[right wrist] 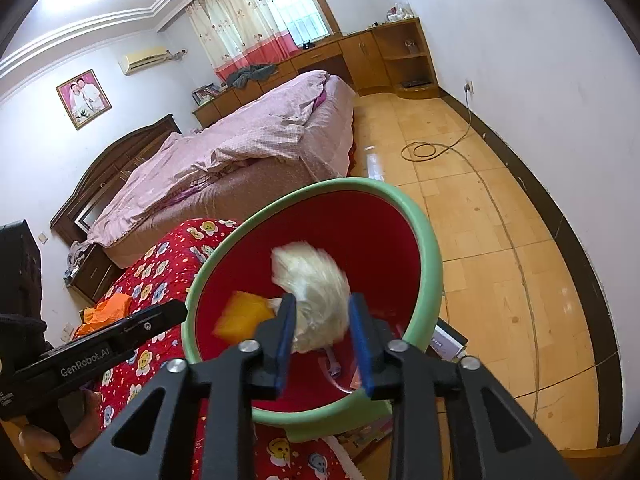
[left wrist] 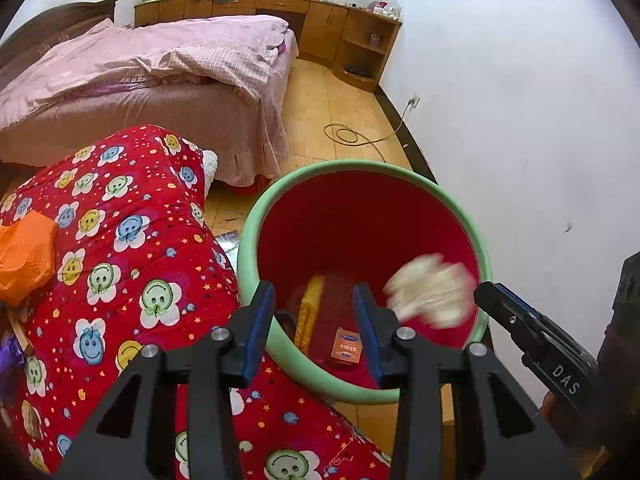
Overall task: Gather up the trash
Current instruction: 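Open the right tool to drop the white bag into the bin while the left tool drops the yellow strip, then grasp the purple wrapper with the left tool while the right tool returns over the quilt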
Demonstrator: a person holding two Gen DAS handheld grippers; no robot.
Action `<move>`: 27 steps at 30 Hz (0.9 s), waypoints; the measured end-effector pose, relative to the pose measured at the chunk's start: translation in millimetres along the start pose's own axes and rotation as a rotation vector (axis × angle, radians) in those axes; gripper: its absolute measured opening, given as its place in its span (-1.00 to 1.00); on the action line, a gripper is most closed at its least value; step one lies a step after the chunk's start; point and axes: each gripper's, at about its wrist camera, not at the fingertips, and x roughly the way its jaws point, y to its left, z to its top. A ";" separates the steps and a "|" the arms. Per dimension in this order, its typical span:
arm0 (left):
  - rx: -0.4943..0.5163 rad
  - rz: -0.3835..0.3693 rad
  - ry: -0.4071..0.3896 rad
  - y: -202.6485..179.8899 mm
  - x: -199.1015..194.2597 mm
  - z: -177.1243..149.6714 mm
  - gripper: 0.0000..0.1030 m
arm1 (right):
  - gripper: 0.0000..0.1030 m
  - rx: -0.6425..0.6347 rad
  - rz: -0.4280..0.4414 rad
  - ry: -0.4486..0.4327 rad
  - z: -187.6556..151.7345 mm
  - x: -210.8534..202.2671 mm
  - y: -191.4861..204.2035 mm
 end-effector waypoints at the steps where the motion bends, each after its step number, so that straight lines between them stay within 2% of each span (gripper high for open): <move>1: -0.004 -0.003 -0.002 1.4 -1.2 0.0 -0.21 | -0.29 0.003 0.001 0.000 -0.1 -0.5 0.4; 3: -0.012 -0.004 -0.005 4.2 -3.6 0.3 -0.21 | -0.20 0.007 0.001 -0.002 -0.9 -2.6 -0.2; 12: -0.045 0.018 -0.039 25.8 -33.2 -10.2 -0.21 | -0.06 0.004 0.018 -0.031 -4.2 -16.9 11.5; 27: -0.129 0.124 -0.081 90.8 -85.2 -32.2 -0.21 | 0.06 -0.042 0.092 -0.029 -15.0 -28.7 57.6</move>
